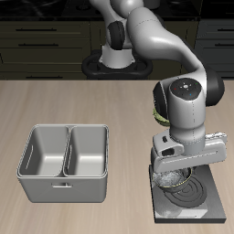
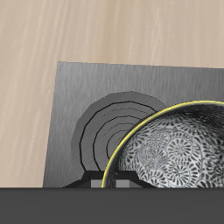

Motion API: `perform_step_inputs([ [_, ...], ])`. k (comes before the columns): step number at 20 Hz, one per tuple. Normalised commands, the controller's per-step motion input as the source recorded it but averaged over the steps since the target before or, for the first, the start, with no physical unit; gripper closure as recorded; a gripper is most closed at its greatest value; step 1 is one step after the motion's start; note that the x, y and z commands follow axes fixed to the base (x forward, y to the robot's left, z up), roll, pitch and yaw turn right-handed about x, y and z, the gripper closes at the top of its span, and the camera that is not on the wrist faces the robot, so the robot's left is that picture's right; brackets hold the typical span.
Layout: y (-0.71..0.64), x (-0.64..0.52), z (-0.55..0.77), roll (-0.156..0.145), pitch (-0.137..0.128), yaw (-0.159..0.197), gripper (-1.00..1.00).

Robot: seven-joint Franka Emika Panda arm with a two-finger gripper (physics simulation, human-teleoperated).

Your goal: Place the black bowl on the flat stove and turn on the flat stove

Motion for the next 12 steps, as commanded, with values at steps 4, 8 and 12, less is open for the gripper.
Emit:
perform_step_inputs([
  [4,-0.05,-0.09,-0.01,-0.006,0.009,-0.016,-1.0],
  [8,-0.02,-0.1,0.05,0.027,-0.01,-0.02,-1.0],
  [12,-0.01,-0.17,0.16,0.013,-0.018,-0.043,-1.0],
])
